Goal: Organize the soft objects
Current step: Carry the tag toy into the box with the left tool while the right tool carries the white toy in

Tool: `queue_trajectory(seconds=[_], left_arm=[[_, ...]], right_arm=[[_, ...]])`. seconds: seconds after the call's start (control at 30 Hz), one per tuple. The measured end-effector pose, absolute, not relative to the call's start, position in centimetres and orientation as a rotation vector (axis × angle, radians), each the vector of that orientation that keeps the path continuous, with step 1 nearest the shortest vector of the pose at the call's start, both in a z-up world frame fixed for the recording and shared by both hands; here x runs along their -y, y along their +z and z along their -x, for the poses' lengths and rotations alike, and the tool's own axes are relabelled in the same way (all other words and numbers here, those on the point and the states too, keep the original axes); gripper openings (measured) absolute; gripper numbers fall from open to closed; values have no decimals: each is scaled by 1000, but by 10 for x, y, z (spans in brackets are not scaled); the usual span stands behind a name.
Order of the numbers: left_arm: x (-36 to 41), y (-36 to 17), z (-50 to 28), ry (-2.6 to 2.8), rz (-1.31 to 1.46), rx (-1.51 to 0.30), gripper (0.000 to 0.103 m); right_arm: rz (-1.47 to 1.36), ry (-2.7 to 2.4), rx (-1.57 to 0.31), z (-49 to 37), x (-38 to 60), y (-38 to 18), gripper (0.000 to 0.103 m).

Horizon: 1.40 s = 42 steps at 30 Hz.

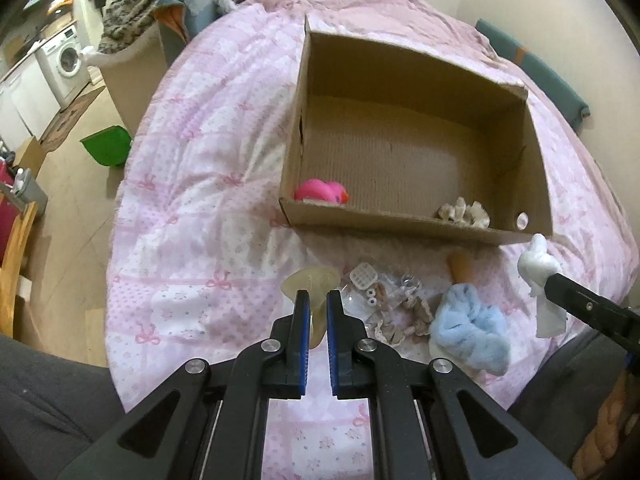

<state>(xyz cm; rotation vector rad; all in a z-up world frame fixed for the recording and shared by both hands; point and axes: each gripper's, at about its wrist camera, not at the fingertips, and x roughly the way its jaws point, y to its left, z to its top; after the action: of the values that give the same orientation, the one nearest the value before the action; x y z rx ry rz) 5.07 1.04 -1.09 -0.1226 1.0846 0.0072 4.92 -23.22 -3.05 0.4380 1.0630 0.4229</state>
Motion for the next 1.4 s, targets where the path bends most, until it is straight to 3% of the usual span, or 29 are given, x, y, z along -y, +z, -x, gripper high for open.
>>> queue_trajectory(seconds=[0.33,0.67,1.4], left_arm=[[-7,46,-70,0,113,-976,7],[-1,71,-117,-25,84,-927,7],[29,5,-195,-54,-1,-983,7]], right_arm=[[-382,472,-927,-50,233,33,12],[-367,491,-857,-88,230,64,12],[-371,433,-954,-163,221,-8,12]])
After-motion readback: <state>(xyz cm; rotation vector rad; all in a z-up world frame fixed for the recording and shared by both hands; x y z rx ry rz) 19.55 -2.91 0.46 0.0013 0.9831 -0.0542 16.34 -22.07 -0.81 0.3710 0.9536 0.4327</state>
